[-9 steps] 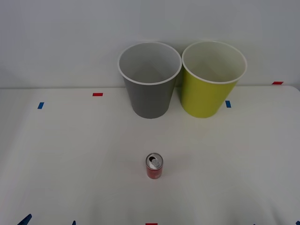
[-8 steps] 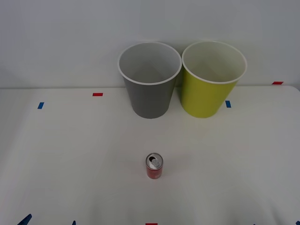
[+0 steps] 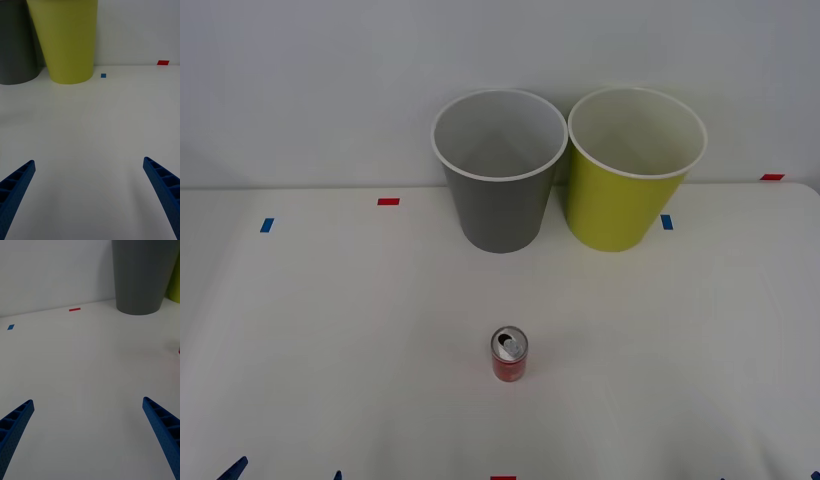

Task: Put cans in the gray bin and PET bottles in the light green bin.

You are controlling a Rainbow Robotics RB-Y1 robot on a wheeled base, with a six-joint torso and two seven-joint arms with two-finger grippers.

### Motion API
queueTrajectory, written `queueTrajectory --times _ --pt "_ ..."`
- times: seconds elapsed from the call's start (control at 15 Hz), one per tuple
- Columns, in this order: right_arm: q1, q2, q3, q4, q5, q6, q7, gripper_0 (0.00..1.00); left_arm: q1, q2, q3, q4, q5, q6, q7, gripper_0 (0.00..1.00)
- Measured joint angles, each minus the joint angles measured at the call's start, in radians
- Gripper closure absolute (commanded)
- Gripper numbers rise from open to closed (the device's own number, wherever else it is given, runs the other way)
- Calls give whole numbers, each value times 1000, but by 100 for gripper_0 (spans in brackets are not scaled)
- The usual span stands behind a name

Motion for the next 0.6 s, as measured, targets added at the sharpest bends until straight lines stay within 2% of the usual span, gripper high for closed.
queueTrajectory --times 0.6 --pt "0 0 0 0 0 0 0 0 0 0 0 0 0 0 0 0"
